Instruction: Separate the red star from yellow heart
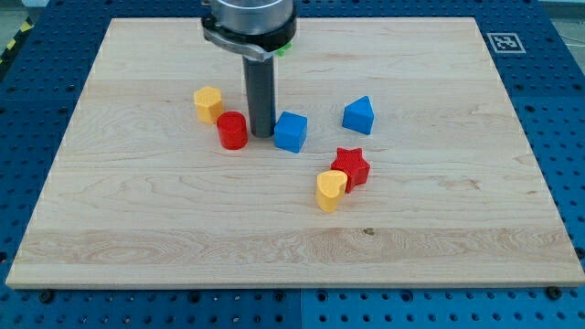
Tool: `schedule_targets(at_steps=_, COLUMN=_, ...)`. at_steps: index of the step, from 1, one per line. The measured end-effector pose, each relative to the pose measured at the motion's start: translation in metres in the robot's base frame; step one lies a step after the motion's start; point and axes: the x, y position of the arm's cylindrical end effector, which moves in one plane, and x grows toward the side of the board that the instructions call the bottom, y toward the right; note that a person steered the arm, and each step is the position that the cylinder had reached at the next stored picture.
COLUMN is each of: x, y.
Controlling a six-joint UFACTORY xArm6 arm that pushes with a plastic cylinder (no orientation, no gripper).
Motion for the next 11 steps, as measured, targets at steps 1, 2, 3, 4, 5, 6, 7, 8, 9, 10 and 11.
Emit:
schedule_targets(at_steps=1, x=-0.002, y=-0.035)
schedule_targets(at_steps=2, x=0.001, y=-0.052)
schedule_targets(at_steps=3, x=0.035, y=-0.044)
schedule_targets(at_steps=4, x=0.071, y=-0.038)
schedule_targets(at_steps=5, x=0.078, y=0.009)
schedule_targets(at_steps=6, x=0.078, y=0.052)
schedule_targets(at_steps=7, x=0.078, y=0.084)
schedule_targets(at_steps=8, x=0.076, y=0.122)
schedule_targets(at_steps=9, x=0.062, y=0.128)
schedule_targets(at_steps=10, x=0.039, y=0.111)
schedule_targets(at_steps=11, x=0.019, y=0.117)
